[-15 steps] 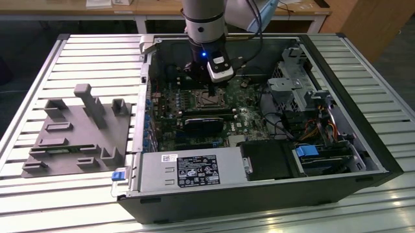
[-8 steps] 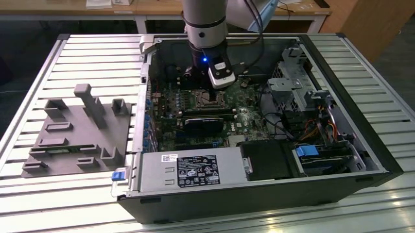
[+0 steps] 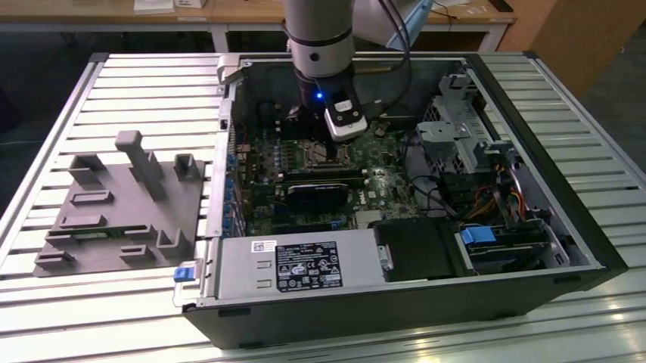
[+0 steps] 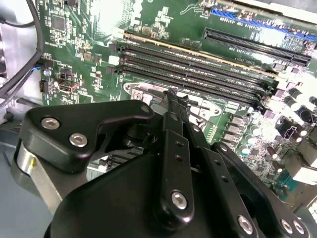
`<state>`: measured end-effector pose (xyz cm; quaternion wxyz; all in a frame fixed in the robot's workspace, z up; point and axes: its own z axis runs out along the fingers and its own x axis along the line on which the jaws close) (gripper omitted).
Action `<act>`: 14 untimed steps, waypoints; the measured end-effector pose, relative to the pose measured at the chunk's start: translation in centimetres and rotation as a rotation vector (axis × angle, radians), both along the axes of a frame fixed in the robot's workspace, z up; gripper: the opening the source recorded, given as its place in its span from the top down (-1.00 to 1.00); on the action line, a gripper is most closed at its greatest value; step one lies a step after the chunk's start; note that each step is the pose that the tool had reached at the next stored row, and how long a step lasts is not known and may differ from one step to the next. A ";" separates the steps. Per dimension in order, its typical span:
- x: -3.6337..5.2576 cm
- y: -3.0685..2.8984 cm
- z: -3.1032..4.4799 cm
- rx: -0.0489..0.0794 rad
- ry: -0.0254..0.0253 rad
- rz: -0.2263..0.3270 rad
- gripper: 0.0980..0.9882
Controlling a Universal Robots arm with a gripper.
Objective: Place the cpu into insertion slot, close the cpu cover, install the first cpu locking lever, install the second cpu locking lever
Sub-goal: 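Install the second cpu locking lever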
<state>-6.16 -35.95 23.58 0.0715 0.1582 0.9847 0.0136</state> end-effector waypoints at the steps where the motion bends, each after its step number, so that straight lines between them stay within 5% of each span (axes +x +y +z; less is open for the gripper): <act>1: 0.02 -0.04 -0.01 0.000 0.0045 0.000 0.99; 2: 0.04 -0.07 -0.02 0.000 0.0159 0.000 0.99; 5: 0.10 -0.16 -0.03 0.000 0.0673 0.000 0.99; 11: 0.08 -0.17 -0.04 0.001 0.0702 0.000 0.99; 14: -0.04 -0.28 -0.18 0.022 0.0694 0.001 0.99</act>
